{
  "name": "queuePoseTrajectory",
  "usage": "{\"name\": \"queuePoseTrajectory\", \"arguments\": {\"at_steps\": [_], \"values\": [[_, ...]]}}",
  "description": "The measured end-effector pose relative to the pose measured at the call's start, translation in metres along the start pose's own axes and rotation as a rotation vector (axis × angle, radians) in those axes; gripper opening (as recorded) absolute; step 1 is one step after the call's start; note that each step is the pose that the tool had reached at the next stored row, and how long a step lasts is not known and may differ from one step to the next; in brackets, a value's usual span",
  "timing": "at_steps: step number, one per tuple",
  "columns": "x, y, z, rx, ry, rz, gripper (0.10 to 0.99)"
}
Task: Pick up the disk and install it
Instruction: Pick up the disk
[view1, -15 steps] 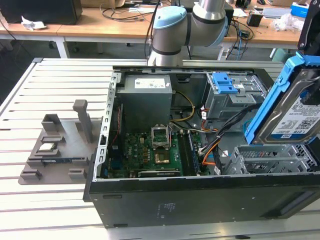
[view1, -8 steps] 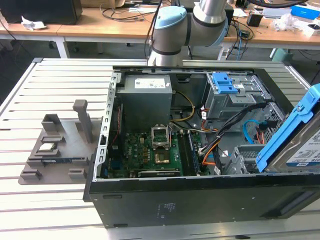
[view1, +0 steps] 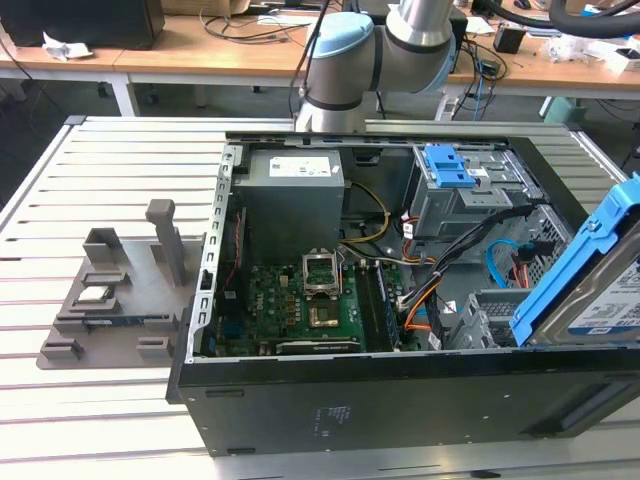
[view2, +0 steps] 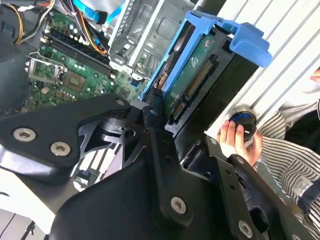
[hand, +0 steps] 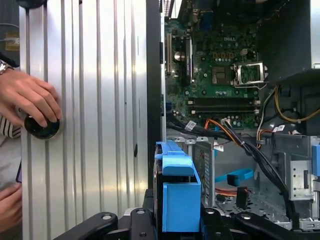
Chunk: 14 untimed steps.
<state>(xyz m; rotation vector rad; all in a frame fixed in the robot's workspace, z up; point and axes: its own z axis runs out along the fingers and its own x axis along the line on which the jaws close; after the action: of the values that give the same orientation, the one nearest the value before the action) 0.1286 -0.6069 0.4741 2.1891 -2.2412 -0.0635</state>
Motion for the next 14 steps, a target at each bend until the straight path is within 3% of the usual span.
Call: {"name": "queuePoseTrajectory", "arguments": {"at_steps": [4, 7, 14], "values": [[-0.0126, -0.0025, 0.0059, 0.000, 0.0010, 0.000, 0.361], [-0.0272, -0.0033, 0.0173, 0.000, 0.0023, 0.000, 0.361], [-0.0458, -0.0047, 0.0282, 0.000, 0.0036, 0.000, 0.361]]}}
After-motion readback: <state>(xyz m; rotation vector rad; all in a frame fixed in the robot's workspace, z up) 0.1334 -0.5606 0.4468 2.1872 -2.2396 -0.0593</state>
